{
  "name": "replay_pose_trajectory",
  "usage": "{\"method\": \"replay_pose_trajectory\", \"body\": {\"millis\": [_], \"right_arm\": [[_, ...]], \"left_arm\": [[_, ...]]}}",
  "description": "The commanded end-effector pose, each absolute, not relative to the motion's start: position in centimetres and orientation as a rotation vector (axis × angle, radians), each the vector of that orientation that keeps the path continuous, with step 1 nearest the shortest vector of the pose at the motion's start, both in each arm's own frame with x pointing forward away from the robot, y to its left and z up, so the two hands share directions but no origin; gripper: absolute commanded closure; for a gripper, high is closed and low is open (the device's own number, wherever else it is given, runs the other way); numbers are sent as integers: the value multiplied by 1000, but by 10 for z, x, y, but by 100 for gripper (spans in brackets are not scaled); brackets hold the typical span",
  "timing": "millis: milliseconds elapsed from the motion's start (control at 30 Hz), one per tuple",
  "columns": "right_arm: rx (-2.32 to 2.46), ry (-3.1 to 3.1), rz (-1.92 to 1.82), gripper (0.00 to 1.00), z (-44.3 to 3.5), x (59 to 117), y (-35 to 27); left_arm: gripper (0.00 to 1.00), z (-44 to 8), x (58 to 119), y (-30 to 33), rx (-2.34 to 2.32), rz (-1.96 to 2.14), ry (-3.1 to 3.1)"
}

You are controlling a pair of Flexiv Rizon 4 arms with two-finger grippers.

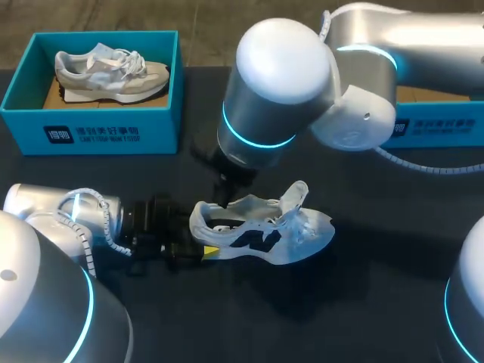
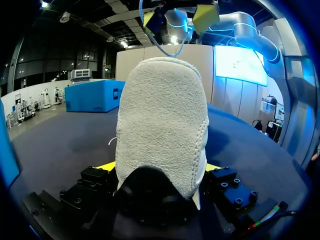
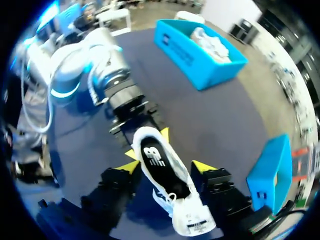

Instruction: Take the shoe out of the shoebox, open the shoe tongue, remove and reinsert the insole, then place the shoe into the shoebox

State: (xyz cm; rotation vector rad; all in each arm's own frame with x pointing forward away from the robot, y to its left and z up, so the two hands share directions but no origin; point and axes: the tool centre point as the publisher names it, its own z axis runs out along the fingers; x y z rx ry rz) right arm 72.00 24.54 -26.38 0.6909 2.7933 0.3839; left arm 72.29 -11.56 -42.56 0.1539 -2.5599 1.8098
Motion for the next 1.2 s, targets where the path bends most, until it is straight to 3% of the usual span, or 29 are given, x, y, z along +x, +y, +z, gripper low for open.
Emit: {"method": "replay_pose_trajectory", "body": {"millis": [33, 500, 1200], "right_arm": [[393, 2957, 448, 100, -271, 725, 242], [393, 2957, 448, 100, -271, 725, 242], [240, 3008, 233, 100, -334, 726, 238]], "left_arm": [[100, -430, 727, -115, 154, 1804, -2563], [100, -430, 727, -115, 154, 1804, -2563], [100, -430, 727, -115, 154, 1804, -2563]]}}
